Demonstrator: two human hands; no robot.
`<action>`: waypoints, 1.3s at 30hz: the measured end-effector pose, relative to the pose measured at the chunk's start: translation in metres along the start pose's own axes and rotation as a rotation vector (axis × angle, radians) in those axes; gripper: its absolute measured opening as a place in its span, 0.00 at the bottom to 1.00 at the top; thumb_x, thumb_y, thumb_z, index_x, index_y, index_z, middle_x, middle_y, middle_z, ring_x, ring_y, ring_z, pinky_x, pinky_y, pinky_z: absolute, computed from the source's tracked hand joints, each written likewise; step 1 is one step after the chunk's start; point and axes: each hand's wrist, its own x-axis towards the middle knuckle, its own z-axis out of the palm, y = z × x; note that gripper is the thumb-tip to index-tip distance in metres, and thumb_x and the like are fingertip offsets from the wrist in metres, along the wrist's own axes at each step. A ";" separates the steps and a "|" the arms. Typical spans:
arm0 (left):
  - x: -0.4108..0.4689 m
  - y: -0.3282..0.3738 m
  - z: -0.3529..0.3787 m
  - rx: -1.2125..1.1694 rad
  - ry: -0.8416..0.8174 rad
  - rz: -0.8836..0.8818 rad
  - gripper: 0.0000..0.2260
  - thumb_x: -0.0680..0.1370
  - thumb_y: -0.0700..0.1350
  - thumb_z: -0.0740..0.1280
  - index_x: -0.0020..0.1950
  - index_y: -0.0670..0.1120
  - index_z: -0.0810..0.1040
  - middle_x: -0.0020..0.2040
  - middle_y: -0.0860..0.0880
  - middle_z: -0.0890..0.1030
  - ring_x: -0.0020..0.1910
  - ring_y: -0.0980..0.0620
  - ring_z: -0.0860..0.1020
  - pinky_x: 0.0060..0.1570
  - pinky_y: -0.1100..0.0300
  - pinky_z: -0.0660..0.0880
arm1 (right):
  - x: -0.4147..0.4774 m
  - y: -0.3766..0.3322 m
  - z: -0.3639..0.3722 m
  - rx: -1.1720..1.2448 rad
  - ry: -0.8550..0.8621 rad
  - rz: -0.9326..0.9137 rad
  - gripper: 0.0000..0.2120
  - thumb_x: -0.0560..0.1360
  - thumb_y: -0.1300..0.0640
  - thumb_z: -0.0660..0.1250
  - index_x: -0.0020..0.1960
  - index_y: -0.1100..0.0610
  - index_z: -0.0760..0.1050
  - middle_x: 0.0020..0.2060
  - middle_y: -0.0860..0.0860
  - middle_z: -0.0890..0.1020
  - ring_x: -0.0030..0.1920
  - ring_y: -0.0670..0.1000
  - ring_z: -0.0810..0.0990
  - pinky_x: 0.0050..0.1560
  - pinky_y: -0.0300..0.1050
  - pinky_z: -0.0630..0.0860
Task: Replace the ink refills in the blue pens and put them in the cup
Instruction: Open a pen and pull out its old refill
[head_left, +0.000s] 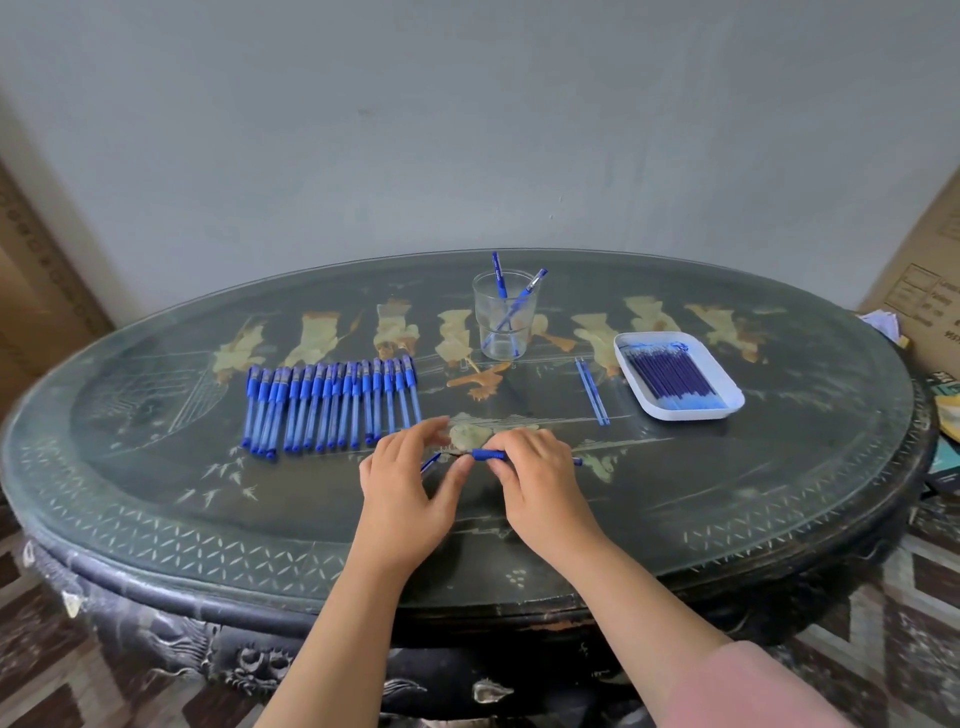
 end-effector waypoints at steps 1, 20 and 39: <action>0.000 0.000 -0.001 -0.021 0.000 -0.002 0.19 0.75 0.58 0.63 0.64 0.55 0.73 0.54 0.62 0.77 0.58 0.62 0.71 0.60 0.58 0.59 | 0.000 0.000 0.000 -0.001 0.002 0.001 0.05 0.77 0.58 0.62 0.50 0.54 0.76 0.45 0.46 0.79 0.46 0.53 0.75 0.48 0.49 0.69; 0.003 -0.004 0.000 -0.036 -0.018 -0.001 0.09 0.77 0.55 0.63 0.51 0.54 0.79 0.48 0.61 0.79 0.51 0.56 0.75 0.55 0.45 0.72 | 0.000 0.001 0.001 0.009 0.013 -0.005 0.12 0.79 0.52 0.54 0.50 0.53 0.75 0.45 0.46 0.79 0.45 0.51 0.73 0.47 0.49 0.72; 0.004 -0.007 0.001 -0.116 0.027 -0.105 0.19 0.80 0.58 0.57 0.39 0.49 0.78 0.39 0.56 0.78 0.46 0.56 0.75 0.53 0.43 0.73 | 0.000 0.000 0.002 -0.035 0.023 -0.030 0.13 0.79 0.52 0.53 0.50 0.54 0.75 0.45 0.46 0.79 0.44 0.51 0.73 0.46 0.49 0.72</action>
